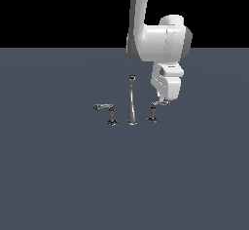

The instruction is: Turn on the faucet by rotating a designated handle.

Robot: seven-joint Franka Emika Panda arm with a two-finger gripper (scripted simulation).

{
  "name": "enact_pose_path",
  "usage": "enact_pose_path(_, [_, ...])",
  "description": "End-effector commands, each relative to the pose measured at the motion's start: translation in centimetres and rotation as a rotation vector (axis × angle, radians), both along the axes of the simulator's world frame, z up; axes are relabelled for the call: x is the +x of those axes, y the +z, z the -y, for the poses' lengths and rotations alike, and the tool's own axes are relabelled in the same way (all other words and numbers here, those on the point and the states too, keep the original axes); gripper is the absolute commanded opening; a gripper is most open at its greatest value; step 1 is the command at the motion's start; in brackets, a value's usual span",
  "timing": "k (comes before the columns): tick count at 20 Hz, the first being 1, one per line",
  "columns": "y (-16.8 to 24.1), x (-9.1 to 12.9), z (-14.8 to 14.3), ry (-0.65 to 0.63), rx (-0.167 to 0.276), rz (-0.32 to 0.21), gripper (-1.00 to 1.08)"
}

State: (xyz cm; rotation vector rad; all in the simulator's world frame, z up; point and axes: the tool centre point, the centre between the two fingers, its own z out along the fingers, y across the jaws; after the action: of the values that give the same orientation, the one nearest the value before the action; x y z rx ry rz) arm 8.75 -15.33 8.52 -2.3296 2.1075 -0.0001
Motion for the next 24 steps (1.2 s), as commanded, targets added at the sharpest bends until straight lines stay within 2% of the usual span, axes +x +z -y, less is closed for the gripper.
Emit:
enact_pose_path(1, [0.0, -0.5, 0.3, 0.0, 0.0, 0.0, -1.0])
enact_pose_path(12, [0.0, -3.9, 2.2, 0.0, 0.0, 0.0, -1.0])
enact_pose_path(13, [0.0, -3.9, 2.2, 0.0, 0.0, 0.0, -1.0])
enact_pose_path(14, [0.1, -3.0, 1.4, 0.009, 0.001, 0.011, -1.0])
enact_pose_path(24, [0.0, -6.1, 1.2, 0.004, 0.0, 0.005, -1.0])
